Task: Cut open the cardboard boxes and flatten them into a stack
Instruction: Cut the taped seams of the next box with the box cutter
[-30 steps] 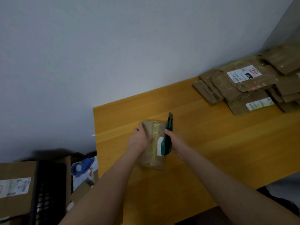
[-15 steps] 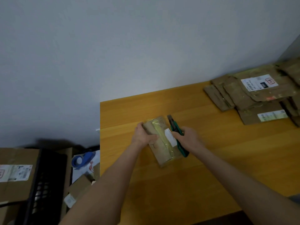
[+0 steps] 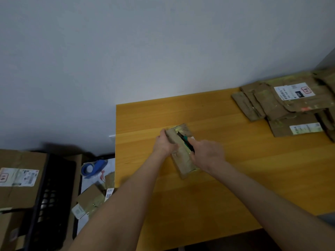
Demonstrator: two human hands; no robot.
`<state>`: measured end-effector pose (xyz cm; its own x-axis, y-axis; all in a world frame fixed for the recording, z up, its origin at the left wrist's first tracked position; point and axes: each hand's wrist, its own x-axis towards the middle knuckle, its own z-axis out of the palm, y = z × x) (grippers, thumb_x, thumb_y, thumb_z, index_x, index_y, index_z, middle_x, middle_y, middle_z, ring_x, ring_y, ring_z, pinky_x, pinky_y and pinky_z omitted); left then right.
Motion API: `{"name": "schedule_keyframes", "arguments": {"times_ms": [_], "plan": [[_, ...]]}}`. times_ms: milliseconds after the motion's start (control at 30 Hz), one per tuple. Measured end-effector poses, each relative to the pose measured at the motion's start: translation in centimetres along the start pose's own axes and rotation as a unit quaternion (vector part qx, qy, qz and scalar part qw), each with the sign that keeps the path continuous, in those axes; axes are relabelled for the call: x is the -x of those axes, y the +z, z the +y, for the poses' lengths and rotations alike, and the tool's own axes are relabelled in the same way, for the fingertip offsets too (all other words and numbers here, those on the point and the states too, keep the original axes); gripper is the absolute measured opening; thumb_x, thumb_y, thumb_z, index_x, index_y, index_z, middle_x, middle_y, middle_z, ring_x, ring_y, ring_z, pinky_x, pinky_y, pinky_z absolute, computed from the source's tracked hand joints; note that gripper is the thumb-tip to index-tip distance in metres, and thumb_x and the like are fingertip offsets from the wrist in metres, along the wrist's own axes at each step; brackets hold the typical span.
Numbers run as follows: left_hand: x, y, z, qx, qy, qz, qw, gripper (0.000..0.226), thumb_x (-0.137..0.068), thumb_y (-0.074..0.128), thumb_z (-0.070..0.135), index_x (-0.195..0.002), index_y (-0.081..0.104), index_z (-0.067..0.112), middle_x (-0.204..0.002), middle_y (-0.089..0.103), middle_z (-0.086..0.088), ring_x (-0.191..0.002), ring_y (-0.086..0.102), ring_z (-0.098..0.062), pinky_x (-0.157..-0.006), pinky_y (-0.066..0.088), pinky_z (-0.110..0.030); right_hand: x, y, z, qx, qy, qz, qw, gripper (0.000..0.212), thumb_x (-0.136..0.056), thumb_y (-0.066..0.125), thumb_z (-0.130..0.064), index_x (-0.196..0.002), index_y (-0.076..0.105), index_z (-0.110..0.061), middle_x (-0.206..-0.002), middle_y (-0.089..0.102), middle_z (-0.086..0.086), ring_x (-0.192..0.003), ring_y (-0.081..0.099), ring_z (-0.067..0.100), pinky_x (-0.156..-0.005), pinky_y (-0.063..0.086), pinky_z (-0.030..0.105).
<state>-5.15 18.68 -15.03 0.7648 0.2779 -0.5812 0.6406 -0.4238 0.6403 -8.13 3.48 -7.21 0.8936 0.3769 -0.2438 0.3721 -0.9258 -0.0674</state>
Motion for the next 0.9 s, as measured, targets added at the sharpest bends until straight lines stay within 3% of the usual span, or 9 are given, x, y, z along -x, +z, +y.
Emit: {"name": "schedule_keyframes", "arguments": {"times_ms": [333,433,633,767,900], "plan": [[0.5,0.6,0.1,-0.070,0.000,0.023,0.997,0.091,-0.086,0.070,0.020,-0.153,0.009,0.025,-0.139,0.044,-0.016,-0.116,0.055,-0.036,-0.086,0.055,-0.046,-0.2,0.1,-0.4,0.043,0.007,-0.067,0.997,0.016,-0.094,0.046,-0.027,-0.104,0.056,-0.022,-0.077,0.051,-0.002,-0.069,0.049,0.020,-0.050,0.027,0.026],[0.6,0.7,0.1,-0.068,0.002,0.026,0.997,0.091,-0.087,0.070,0.022,-0.153,0.008,0.025,-0.138,0.044,-0.015,-0.114,0.056,-0.035,-0.080,0.057,-0.044,0.7,0.1,0.7,0.011,0.004,-0.063,0.998,0.023,-0.092,0.048,-0.037,-0.111,0.059,-0.027,-0.082,0.058,-0.003,-0.071,0.054,0.019,-0.052,0.032,0.026],[1.0,0.6,0.0,-0.063,0.005,0.026,0.998,0.092,-0.087,0.070,0.023,-0.154,0.006,0.025,-0.142,0.040,-0.014,-0.118,0.053,-0.036,-0.083,0.056,-0.048,2.3,-0.7,2.5,-0.034,0.008,-0.110,0.993,0.032,-0.087,0.055,-0.043,-0.118,0.062,-0.038,-0.079,0.058,-0.007,-0.068,0.054,0.014,-0.048,0.033,0.024],[1.1,0.5,0.2,-0.045,0.008,0.017,0.999,0.092,-0.088,0.069,0.020,-0.154,0.005,0.024,-0.144,0.038,-0.015,-0.120,0.051,-0.037,-0.080,0.057,-0.047,3.1,0.1,4.5,-0.161,0.052,-0.073,0.983,0.043,-0.082,0.059,-0.041,-0.125,0.058,-0.044,-0.070,0.055,-0.016,-0.057,0.050,0.006,-0.045,0.034,0.021],[1.2,0.6,0.4,-0.034,0.007,0.022,0.999,0.092,-0.088,0.069,0.018,-0.154,0.005,0.025,-0.143,0.038,-0.015,-0.118,0.051,-0.037,-0.076,0.058,-0.048,5.1,3.0,5.3,-0.177,0.054,0.013,0.983,0.052,-0.085,0.061,-0.039,-0.136,0.049,-0.038,-0.094,0.067,-0.007,-0.062,0.051,0.007,-0.045,0.034,0.017]]}}
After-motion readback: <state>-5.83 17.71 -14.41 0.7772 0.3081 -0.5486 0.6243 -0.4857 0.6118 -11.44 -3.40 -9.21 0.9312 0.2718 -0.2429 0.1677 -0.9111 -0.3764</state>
